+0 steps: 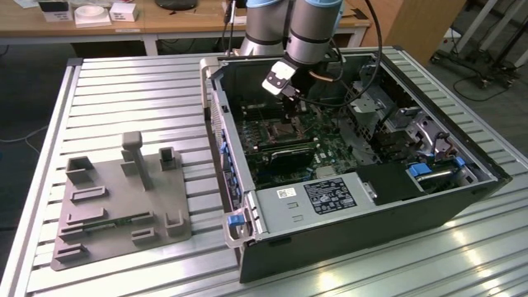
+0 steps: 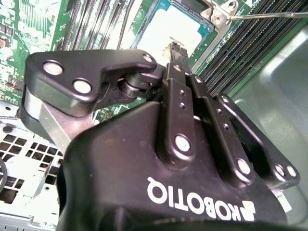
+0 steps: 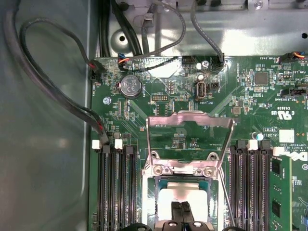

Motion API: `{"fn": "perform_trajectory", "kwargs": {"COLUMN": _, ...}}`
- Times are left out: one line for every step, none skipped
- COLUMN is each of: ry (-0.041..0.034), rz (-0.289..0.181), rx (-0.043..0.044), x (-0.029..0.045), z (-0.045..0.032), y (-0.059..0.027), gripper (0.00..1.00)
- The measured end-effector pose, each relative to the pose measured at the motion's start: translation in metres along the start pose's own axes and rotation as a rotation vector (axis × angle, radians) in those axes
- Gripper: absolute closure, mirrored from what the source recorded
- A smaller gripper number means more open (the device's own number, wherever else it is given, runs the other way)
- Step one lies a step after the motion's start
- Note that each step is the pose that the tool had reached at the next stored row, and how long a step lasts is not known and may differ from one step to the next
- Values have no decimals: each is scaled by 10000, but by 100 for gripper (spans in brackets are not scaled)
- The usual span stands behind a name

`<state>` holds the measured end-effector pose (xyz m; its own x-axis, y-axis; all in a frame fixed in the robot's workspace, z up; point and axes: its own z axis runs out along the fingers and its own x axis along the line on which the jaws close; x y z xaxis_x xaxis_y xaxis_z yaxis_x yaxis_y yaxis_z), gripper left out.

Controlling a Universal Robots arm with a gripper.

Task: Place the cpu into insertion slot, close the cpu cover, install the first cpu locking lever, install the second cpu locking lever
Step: 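Close the cpu cover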

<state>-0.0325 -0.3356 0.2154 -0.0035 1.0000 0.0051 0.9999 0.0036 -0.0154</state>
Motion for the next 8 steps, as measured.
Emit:
{"fn": "perform_trajectory", "kwargs": {"ry": 1, "rz": -2, "rx": -16, "x": 0, "z": 1, "y": 1, "gripper": 89}}
{"fn": "perform_trajectory", "kwargs": {"ry": 1, "rz": -4, "rx": -24, "x": 0, "z": 1, "y": 1, "gripper": 89}}
{"fn": "perform_trajectory", "kwargs": {"ry": 1, "rz": -4, "rx": -26, "x": 0, "z": 0, "y": 1, "gripper": 89}}
{"fn": "perform_trajectory", "kwargs": {"ry": 0, "rz": -5, "rx": -26, "x": 0, "z": 0, "y": 1, "gripper": 89}}
{"fn": "perform_trajectory", "kwargs": {"ry": 0, "rz": -5, "rx": -28, "x": 0, "z": 0, "y": 1, "gripper": 89}}
{"fn": "perform_trajectory", "kwargs": {"ry": -3, "rz": -6, "rx": -27, "x": 0, "z": -3, "y": 0, "gripper": 89}}
{"fn": "perform_trajectory", "kwargs": {"ry": -5, "rz": -6, "rx": -31, "x": -1, "z": -9, "y": 0, "gripper": 89}}
{"fn": "perform_trajectory", "kwargs": {"ry": -2, "rz": -5, "rx": -40, "x": 0, "z": -14, "y": 0, "gripper": 89}}
